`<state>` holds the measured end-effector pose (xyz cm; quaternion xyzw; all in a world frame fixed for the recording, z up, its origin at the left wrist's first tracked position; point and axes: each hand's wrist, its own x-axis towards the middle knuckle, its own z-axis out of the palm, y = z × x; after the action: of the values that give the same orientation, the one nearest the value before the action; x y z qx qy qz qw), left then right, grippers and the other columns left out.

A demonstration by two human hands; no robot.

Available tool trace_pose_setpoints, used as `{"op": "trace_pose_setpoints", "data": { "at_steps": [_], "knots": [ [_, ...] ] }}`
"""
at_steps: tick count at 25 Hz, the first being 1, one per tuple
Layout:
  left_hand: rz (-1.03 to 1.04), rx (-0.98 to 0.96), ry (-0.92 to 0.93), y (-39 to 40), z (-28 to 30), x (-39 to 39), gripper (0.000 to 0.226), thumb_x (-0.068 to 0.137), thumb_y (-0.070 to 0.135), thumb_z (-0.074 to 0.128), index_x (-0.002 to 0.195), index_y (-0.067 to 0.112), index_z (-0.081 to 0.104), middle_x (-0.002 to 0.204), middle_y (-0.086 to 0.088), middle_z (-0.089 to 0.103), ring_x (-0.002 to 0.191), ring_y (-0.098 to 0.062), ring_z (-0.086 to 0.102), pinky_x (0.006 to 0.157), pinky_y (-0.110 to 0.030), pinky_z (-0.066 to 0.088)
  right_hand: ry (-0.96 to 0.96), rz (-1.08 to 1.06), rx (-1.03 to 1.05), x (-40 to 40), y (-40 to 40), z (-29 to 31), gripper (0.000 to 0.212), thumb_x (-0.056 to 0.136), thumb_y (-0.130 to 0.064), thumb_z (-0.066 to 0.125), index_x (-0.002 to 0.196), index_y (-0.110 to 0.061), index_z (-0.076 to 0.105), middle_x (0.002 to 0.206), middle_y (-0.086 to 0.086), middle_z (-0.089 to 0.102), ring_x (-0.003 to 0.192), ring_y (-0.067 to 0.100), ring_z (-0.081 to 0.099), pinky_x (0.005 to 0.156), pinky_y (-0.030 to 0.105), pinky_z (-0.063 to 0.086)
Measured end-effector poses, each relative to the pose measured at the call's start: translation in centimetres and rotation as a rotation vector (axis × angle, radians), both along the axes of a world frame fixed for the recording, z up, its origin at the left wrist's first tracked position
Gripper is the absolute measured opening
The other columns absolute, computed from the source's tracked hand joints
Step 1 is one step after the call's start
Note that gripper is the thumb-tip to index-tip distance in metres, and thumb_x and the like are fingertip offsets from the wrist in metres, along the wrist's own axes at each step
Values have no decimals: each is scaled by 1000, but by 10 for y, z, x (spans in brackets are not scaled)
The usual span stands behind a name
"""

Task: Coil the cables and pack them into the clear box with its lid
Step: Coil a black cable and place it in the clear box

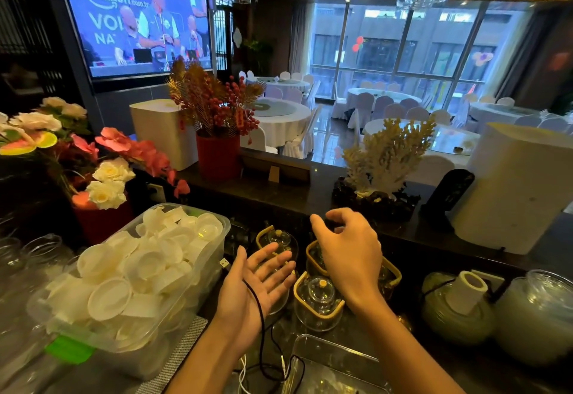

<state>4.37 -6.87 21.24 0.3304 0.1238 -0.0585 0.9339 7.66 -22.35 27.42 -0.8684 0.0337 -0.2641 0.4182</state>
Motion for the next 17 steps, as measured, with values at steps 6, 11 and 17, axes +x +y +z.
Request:
{"op": "trace_pose_setpoints", "data": {
  "at_steps": [6,11,17],
  "knots": [
    [30,15,5,0,-4,1,60,105,50,34,132,3,59,125,-25,69,114,-39,69,101,-53,50,51,11,-33,-4,4,-20,40,90,-53,67,120,-25,70,118,-10,68,91,1,58,72,23,48],
    [31,11,10,0,-8,1,61,104,51,34,133,3,59,126,-25,68,114,-39,69,97,-51,51,17,10,-48,-3,4,-23,29,94,-46,67,115,-26,70,114,-11,69,90,0,57,66,14,40],
    [24,32,20,-3,-9,0,60,105,50,33,131,3,61,125,-25,69,112,-38,68,97,-51,52,-3,16,-39,-1,2,-22,23,94,-42,67,110,-26,71,109,-13,67,93,3,62,72,23,50]
  ]
}}
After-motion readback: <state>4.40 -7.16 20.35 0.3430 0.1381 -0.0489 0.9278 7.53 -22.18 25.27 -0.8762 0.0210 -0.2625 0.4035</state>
